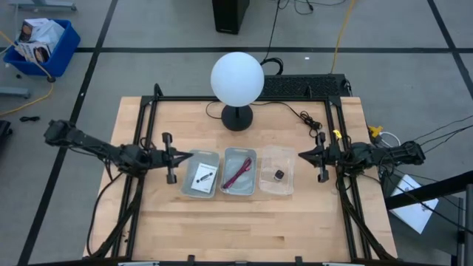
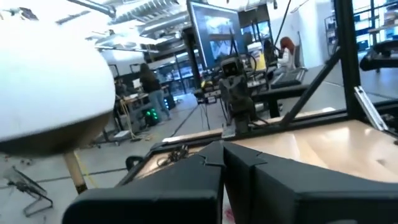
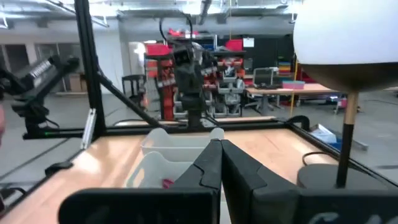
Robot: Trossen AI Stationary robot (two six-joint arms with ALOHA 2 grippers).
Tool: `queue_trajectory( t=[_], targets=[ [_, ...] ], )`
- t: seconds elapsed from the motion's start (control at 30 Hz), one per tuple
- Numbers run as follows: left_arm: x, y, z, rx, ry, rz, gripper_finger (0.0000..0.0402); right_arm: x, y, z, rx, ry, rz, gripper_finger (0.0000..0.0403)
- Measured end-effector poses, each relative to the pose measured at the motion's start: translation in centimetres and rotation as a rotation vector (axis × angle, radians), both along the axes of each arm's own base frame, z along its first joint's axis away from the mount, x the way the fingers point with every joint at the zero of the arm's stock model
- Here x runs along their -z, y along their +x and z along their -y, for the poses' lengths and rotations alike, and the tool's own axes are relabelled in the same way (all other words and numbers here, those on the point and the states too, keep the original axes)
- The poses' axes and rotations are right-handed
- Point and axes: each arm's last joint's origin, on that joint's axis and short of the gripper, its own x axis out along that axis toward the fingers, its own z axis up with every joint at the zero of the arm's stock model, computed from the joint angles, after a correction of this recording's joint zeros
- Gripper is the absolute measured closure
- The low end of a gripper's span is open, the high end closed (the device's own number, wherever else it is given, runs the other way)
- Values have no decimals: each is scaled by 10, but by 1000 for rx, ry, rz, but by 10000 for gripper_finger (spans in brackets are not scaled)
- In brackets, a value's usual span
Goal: Pick and place items into bin
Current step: Return to Home Position
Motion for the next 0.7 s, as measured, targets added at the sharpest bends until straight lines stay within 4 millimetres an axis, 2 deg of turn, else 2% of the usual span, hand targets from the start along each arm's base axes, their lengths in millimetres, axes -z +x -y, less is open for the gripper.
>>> queue_trajectory(
  t=[0.13,0.7],
  targets=[
    [16,-10,-4,-22,-36,-2,398,4,0,0,-2,9,-35,403],
    [22,-13,0,-31,-69,-67,399,10,2,0,-17,117,-86,403]
  ],
)
